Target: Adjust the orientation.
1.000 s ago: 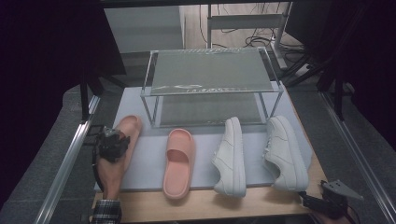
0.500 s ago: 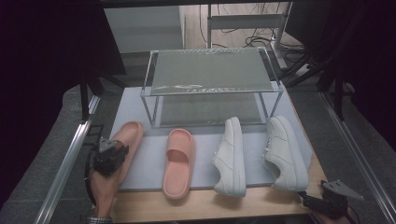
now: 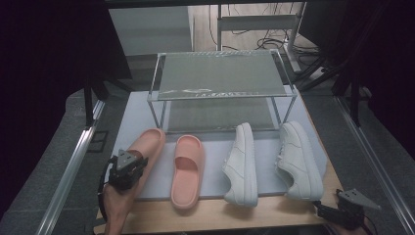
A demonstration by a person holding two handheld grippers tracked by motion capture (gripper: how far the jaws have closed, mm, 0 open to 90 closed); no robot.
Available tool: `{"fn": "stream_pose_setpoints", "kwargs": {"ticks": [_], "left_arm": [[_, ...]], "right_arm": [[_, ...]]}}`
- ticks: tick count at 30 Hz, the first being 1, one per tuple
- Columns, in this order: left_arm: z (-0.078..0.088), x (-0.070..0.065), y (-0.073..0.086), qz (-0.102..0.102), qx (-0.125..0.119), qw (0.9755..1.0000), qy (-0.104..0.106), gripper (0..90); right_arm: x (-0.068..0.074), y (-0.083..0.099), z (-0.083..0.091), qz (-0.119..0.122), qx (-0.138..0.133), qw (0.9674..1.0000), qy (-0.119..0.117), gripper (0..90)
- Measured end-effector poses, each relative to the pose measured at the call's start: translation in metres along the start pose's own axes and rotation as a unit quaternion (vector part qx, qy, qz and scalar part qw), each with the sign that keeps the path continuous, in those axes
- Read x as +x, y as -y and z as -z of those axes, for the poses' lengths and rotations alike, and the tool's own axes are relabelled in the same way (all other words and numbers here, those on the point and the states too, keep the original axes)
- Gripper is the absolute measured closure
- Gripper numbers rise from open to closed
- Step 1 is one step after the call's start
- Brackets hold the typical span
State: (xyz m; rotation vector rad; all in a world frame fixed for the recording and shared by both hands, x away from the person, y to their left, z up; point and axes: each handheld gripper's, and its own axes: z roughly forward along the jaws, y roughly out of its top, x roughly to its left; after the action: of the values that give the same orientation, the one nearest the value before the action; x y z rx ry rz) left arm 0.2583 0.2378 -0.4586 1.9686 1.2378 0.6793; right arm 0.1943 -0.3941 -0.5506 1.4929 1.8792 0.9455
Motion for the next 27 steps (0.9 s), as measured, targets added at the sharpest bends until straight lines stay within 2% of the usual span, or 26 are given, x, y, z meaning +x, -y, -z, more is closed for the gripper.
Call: {"fn": "stream_pose_setpoints", "kwargs": {"ticks": [14,27], "left_arm": [[-0.026,-0.018,-0.011,-0.027,0.016,0.9995,-0.005,85.8],[-0.040,-0.033,-0.018,-0.038,0.020,0.9990,0.008,85.8]], "right_arm": [[0.000,0.000,0.000,0.000,-0.001,1.0000,-0.001,8.0],[0.000,0.000,0.000,0.000,-0.001,1.0000,-0.001,8.0]]}}
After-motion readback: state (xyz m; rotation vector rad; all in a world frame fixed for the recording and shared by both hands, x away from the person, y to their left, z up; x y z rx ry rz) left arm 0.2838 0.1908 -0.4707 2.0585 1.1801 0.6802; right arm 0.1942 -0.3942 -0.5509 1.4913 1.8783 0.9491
